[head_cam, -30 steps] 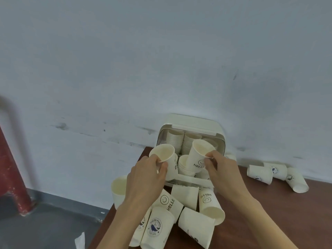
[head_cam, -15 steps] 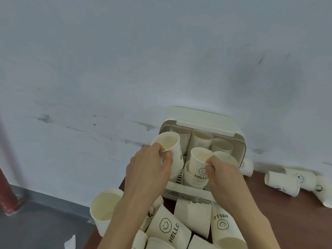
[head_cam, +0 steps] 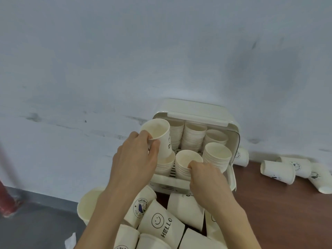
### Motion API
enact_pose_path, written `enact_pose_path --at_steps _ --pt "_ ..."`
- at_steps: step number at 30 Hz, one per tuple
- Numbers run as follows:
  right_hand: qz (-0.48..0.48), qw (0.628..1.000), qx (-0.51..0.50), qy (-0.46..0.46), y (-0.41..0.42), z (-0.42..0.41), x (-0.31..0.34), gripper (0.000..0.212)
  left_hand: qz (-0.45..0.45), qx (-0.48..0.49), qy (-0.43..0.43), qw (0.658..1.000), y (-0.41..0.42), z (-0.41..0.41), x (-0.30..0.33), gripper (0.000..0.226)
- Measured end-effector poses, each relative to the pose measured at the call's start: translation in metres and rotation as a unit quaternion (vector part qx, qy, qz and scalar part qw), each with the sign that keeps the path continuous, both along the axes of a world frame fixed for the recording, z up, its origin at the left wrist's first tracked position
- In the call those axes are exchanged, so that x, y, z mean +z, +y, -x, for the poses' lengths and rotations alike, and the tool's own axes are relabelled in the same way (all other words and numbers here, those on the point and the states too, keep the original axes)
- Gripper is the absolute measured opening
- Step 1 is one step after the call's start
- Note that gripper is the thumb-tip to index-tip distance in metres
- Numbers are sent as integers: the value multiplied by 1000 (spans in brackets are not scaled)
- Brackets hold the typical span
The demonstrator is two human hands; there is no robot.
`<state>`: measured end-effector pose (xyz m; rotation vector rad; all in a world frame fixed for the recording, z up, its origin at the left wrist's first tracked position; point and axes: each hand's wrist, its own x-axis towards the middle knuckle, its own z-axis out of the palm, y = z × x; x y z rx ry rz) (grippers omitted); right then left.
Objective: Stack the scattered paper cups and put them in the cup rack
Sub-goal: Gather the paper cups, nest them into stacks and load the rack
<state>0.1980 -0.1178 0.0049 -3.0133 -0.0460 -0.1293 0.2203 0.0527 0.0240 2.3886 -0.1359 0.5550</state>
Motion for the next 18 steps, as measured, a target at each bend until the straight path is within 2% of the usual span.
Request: enact_pose_path --at_steps 6,8,11,18 --pt "-10 1000 2 6 -1 0 0 12 -67 0 15 998 -9 2 -3 26" --pt "-23 1000 2 0 -4 0 -1 24 -103 3 11 995 -10 0 -5 26" --pt "-49 999 1 -20 -7 0 -2 36 -134 13 8 991 -9 -1 -9 13" --pt "-81 996 0 -35 -11 3 -3 33 -179 12 28 983 -9 -7 -17 12"
